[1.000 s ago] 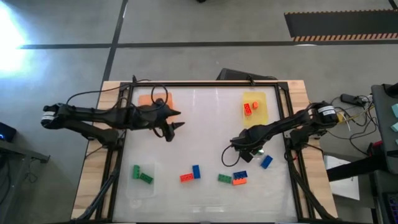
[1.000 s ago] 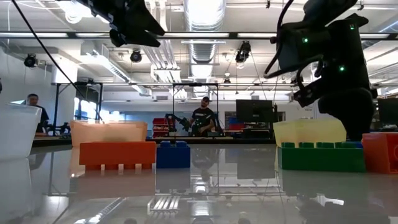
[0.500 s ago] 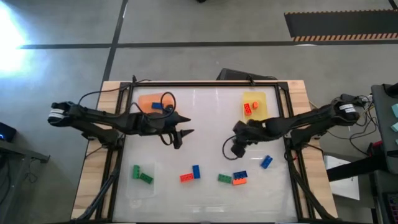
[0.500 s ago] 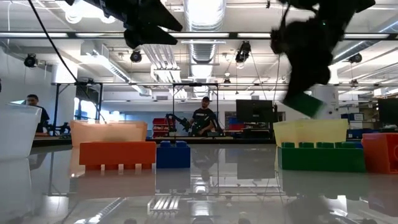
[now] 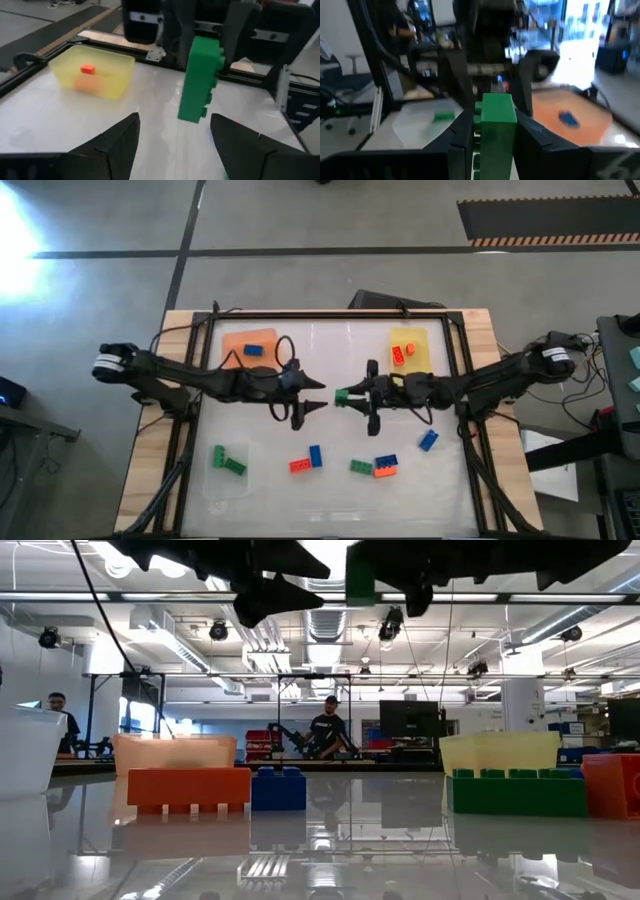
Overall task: Sort & place blocks by color
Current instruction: Put the green game piece into the transparent bin
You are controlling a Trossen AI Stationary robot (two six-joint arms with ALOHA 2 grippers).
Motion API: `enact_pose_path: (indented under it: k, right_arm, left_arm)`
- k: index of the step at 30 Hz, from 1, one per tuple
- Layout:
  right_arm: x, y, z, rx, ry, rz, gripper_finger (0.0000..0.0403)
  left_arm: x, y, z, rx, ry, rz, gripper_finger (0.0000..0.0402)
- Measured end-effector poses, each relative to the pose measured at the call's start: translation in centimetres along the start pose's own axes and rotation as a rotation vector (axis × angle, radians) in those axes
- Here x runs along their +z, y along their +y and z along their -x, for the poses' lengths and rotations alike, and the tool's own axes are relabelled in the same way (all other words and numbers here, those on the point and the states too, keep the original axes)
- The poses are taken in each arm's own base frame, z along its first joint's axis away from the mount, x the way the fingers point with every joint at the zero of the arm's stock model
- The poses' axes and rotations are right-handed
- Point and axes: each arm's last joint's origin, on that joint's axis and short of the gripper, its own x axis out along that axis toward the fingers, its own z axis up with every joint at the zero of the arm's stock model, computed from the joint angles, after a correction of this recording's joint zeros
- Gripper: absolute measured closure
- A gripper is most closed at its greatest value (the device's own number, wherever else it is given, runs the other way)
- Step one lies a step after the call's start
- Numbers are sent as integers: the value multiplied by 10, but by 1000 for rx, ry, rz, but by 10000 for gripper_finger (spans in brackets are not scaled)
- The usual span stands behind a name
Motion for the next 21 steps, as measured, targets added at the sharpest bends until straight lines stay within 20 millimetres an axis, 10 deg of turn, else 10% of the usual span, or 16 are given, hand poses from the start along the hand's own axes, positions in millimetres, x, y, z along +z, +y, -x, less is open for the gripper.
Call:
enact_pose_path:
  k: [13, 21]
  right_arm:
    - [-4, -2, -26, 31, -43, 54, 323]
    - [-1, -2, -25, 36, -52, 64, 323]
  left_arm:
    - [-8, -7, -25, -127, -87, -22, 178]
    - [-8, -7, -25, -125, -92, -38, 262]
